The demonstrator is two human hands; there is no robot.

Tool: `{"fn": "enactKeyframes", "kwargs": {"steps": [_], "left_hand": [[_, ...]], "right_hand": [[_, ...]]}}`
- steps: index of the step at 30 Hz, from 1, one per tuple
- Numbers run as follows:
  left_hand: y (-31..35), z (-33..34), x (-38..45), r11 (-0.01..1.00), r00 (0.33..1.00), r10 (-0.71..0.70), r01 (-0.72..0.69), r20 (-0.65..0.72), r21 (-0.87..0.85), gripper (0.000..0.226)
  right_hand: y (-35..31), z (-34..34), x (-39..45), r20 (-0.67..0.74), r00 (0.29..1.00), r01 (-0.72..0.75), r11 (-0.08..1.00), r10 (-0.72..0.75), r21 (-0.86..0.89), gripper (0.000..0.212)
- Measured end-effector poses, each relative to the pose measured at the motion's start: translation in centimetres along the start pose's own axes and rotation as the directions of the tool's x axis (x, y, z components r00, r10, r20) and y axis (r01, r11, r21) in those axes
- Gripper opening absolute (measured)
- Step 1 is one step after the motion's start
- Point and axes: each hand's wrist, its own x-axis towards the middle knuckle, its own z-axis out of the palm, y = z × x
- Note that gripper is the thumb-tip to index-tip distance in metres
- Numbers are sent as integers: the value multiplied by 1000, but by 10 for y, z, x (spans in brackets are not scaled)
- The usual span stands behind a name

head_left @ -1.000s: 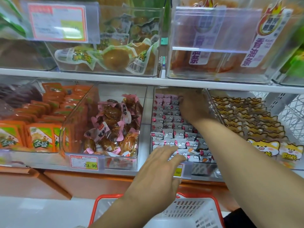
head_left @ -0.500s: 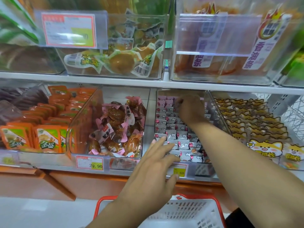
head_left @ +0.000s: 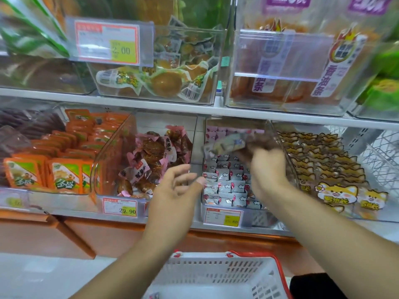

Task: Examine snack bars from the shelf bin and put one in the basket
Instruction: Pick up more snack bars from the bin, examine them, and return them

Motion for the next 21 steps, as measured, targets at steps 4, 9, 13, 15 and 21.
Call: {"fn": "enactKeyframes", "kwargs": {"steps": [4,9,13,15,21], "left_hand": [[-2,-4,0,981,994,-110,107,-9,-165,24],[-9,-15,1,956,992,-122,107,-36,-273,36],[-10,-19,5,925,993,-119,108,-8,-365,30],[-12,-19,7,909,992,-125,119,10,-399,20],[-16,-11,10,918,989,-136,106,-53,-382,15]], "right_hand": [[2,-19,-51,174,961,-226,973,216,42,8],[4,-37,-56,277,907,-320,947,318,-40,7],[4,-46,-51,309,891,-336,941,331,-38,7],[6,-49,-49,316,887,-346,938,335,-24,7],[5,-56,-46,442,876,-113,973,193,-202,50]]}}
